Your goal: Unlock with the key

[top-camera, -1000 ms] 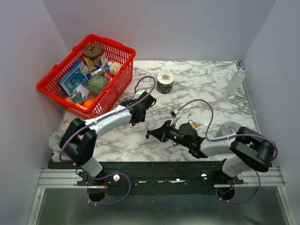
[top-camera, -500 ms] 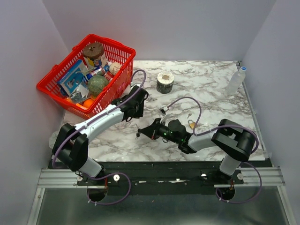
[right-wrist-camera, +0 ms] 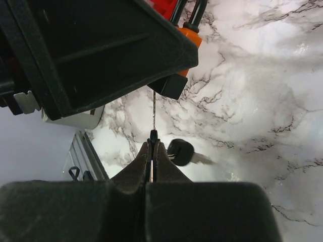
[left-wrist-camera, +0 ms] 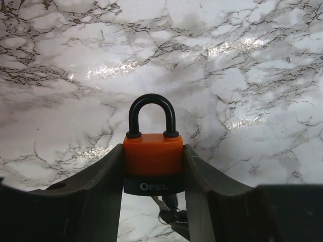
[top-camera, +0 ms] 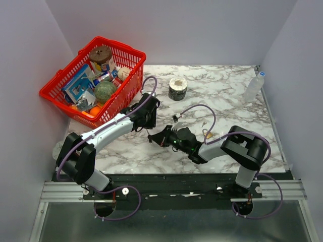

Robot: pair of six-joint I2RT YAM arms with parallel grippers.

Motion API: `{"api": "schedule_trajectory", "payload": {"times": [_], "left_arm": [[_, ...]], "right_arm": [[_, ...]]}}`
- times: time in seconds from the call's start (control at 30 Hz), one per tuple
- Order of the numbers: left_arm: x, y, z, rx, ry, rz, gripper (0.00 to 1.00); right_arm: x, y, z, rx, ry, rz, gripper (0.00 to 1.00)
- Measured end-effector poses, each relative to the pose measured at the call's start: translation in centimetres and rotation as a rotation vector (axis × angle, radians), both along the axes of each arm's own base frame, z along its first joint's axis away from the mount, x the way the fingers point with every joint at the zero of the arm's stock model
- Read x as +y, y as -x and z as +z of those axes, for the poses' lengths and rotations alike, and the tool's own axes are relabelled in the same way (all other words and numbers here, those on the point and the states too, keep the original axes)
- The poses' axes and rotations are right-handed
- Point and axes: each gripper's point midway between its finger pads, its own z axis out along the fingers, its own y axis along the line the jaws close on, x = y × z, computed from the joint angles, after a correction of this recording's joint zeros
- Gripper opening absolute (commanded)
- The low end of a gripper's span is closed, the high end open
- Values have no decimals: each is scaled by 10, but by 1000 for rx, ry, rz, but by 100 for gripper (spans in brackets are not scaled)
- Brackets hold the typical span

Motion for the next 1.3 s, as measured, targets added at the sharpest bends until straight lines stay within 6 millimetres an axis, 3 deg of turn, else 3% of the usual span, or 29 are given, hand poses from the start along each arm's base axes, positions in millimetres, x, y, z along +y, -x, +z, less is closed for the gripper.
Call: {"api": "schedule_trajectory", "payload": {"times": [1.3], "left_arm": [[-1, -1, 0, -5, 5, 2, 0]], "right_arm": [[-8, -11, 4, -10, -18, -81, 1]]}}
